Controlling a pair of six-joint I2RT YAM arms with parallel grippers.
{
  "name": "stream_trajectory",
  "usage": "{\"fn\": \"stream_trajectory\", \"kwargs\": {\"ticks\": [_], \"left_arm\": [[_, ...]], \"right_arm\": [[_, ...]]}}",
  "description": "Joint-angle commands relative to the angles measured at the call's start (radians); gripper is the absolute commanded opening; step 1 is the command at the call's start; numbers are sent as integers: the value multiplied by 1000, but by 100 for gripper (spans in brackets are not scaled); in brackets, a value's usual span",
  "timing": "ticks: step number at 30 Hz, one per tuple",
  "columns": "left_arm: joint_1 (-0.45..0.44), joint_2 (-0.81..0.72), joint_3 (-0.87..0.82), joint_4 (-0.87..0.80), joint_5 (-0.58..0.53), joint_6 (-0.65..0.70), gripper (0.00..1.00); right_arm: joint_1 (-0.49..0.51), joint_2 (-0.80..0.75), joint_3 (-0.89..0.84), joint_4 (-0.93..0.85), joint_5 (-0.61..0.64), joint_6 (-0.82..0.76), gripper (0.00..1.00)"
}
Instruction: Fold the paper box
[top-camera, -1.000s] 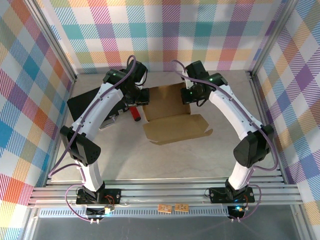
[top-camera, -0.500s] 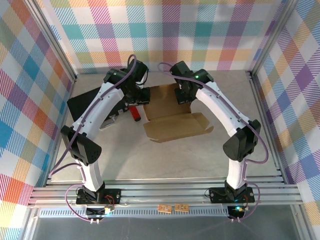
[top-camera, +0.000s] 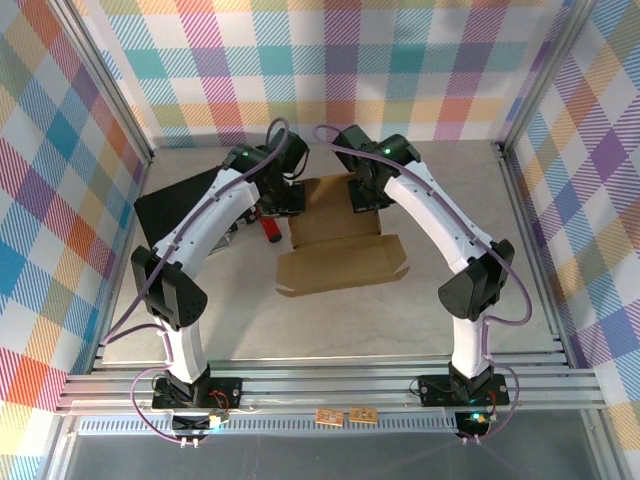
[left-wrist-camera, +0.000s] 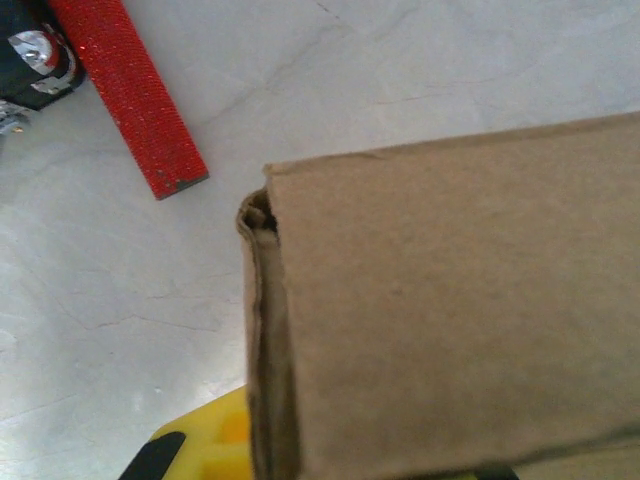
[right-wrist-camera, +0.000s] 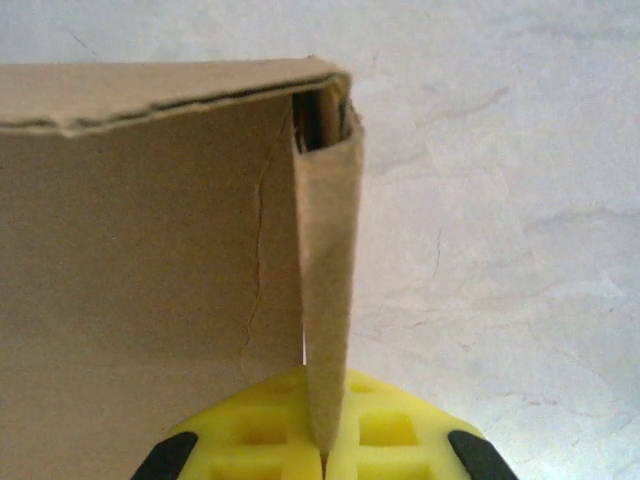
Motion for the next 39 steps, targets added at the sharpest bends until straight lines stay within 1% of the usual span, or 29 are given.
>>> {"fn": "stream_trajectory", "kwargs": {"ticks": [1,4,6,9,16,22,26,29,31,35,39], "left_arm": [[-33,6,-32,-44,-206,17,0],[-69,-9,-76,-5,-331,10,0],[-82,-20,-106,26,-363,10,0],[-91,-28,-134,49,-378,10,0],[-88,-76,-205,116,-312,19,0],[-75,-107,-240,156,-245,6,0],[-60,-156,-266,215,-164,-2,15],[-41,-193,-295,263,-69,-13,26],[-32,-204,-305,272,-23,-19,31],[-27,-215,-306,255,-20,-21,34],[-19,-231,-317,227,-78,-24,41]], "right_arm": [[-1,0,22,-71,47,65,0],[11,-1,33,-76,44,80,0],[18,1,36,-80,42,85,0],[24,6,34,-84,35,93,0],[24,-1,12,-67,23,84,0],[24,-22,-21,-32,-25,78,0],[16,-41,-47,-7,-52,73,0],[13,-56,-64,5,-59,66,0],[11,-60,-70,7,-62,64,0],[7,-65,-75,4,-61,62,0],[7,-78,-85,13,-64,63,0]]}}
